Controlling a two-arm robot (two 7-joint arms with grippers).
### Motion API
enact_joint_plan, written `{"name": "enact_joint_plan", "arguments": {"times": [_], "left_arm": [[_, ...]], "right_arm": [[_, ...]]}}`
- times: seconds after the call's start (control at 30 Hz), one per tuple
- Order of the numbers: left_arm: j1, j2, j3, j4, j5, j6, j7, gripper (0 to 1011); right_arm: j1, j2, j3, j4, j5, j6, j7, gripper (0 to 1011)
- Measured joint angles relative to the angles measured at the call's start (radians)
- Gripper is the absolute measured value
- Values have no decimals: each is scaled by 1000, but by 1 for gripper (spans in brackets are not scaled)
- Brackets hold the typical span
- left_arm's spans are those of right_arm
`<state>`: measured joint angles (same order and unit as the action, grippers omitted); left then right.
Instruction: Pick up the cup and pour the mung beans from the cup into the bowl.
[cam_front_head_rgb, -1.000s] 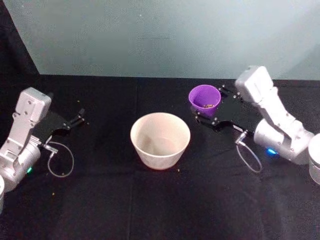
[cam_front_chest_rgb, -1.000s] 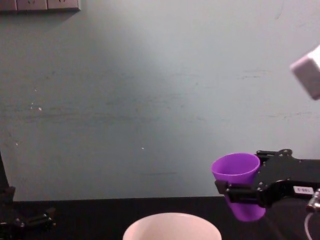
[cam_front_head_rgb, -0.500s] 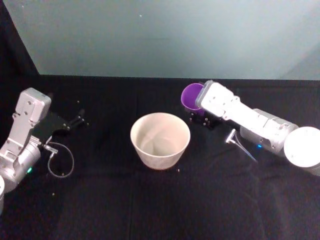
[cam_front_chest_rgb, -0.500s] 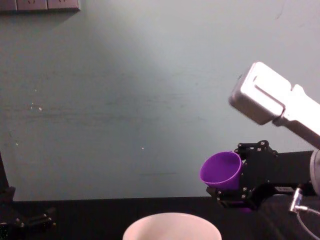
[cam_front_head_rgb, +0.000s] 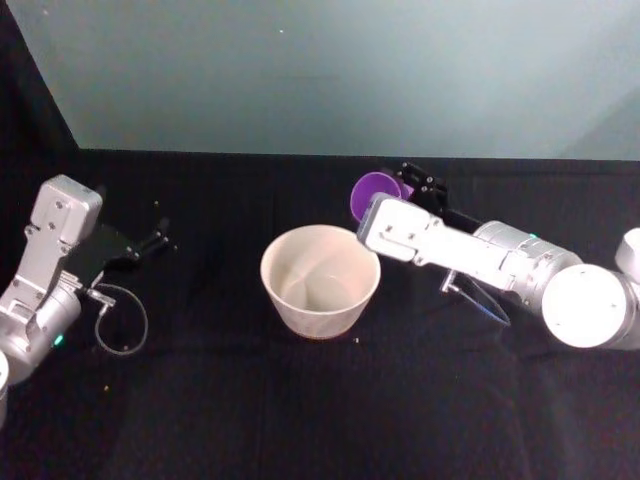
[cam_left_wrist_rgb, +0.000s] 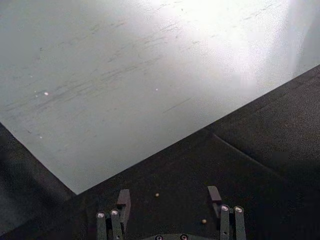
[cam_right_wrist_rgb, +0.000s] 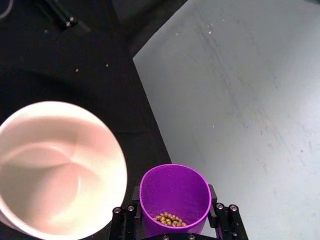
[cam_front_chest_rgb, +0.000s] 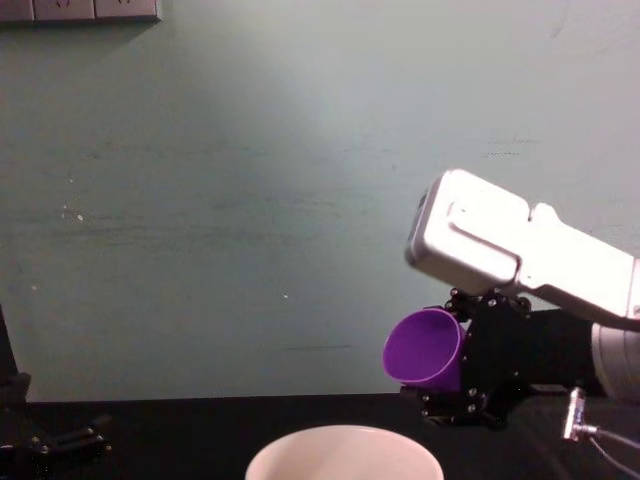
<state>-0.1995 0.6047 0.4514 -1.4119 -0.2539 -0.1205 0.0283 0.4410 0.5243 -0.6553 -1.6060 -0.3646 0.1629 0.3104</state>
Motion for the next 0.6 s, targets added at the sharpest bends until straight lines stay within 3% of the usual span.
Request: {"name": "enact_joint_plan", "arguments": {"times": [0.6], "left_arm": [[0, 0, 0, 0, 0, 0, 0, 1000]], "right_arm": [[42, 9, -78, 1, -245, 12, 1, 729]]}}
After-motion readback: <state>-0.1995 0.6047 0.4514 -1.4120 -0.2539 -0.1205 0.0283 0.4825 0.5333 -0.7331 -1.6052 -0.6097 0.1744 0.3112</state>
